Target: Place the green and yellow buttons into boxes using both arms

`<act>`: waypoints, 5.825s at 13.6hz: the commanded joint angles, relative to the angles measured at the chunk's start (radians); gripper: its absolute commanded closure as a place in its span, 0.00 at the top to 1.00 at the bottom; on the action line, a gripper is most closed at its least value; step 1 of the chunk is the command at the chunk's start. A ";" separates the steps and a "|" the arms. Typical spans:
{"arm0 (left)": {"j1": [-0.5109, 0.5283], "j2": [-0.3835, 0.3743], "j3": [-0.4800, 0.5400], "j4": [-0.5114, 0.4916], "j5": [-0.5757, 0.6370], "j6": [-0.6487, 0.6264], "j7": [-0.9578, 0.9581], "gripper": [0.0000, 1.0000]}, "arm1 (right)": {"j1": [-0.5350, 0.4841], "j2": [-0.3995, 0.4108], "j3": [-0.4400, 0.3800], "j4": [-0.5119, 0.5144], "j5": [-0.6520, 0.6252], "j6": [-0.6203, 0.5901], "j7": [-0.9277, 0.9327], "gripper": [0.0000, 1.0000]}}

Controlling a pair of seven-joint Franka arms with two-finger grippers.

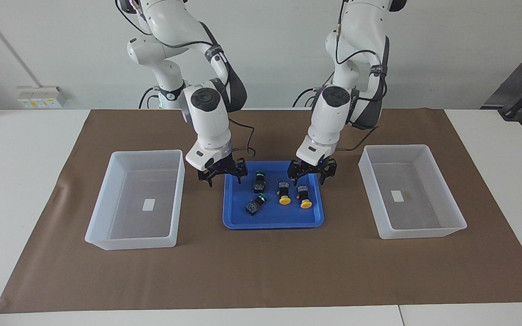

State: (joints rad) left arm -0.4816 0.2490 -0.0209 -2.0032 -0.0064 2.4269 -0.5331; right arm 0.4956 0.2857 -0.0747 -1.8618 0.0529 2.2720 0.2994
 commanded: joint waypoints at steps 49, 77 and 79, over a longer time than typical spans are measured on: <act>0.488 0.091 0.026 0.050 0.016 0.132 0.665 0.00 | -0.411 -0.008 -0.004 0.115 0.148 -0.172 -0.416 0.00; 0.072 -0.168 0.018 -0.003 0.014 -0.109 0.274 1.00 | -0.358 -0.146 0.003 0.026 0.118 -0.192 -0.326 1.00; 0.038 -0.163 0.016 -0.012 0.013 -0.097 0.256 1.00 | -0.315 -0.154 0.006 0.026 0.114 -0.204 -0.248 1.00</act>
State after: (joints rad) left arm -0.4107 0.0949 -0.0195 -1.9843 -0.0044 2.2938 -0.2473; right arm 0.1543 0.1453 -0.0758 -1.8346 0.1924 2.0886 -0.0238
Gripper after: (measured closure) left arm 0.000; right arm 0.000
